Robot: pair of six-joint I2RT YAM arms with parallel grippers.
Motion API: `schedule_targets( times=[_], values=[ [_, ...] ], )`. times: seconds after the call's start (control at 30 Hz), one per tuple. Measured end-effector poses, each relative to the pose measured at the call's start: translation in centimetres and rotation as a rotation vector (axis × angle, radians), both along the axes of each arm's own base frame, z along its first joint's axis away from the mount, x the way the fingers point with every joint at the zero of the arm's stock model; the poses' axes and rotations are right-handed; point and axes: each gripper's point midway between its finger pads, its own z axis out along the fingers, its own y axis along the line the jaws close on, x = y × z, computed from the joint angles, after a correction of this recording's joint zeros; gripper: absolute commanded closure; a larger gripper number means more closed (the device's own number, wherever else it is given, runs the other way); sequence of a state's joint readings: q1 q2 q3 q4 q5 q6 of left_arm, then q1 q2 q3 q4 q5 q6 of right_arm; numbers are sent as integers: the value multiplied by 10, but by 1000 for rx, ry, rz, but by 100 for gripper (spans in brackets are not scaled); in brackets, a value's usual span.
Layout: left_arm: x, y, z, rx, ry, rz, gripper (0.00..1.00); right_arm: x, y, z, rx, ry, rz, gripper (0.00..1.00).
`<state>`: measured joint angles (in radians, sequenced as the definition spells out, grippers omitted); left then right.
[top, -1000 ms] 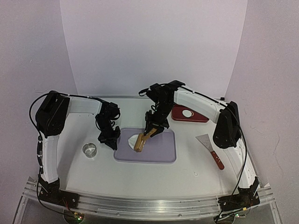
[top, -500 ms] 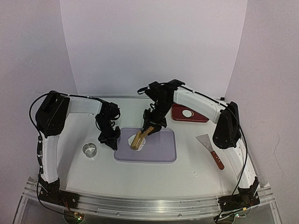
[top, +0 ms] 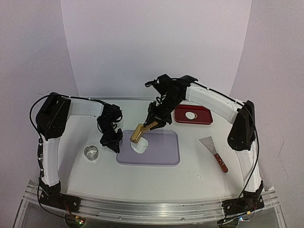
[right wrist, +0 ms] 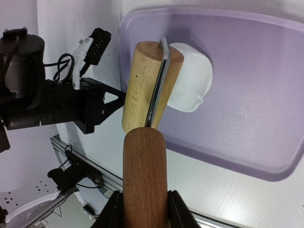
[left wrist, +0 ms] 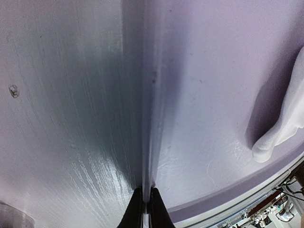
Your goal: Roll out the dumpling wrappers from the dough
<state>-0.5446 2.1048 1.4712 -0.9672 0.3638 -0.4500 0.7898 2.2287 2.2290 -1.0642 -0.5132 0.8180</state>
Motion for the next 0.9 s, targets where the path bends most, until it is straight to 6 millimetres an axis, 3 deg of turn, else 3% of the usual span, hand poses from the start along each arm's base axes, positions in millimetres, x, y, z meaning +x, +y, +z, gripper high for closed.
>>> schedule_targets(
  times=[0.17,0.43,0.9],
  values=[
    [0,0,0,0,0,0,100,3,14,-16,23,38,-3,100],
    [0,0,0,0,-2,4,100,5,18,-52,-19,90,-13,100],
    [0,-1,0,-4,-11,15,100,11,11,-69,39,69,36,100]
  ],
)
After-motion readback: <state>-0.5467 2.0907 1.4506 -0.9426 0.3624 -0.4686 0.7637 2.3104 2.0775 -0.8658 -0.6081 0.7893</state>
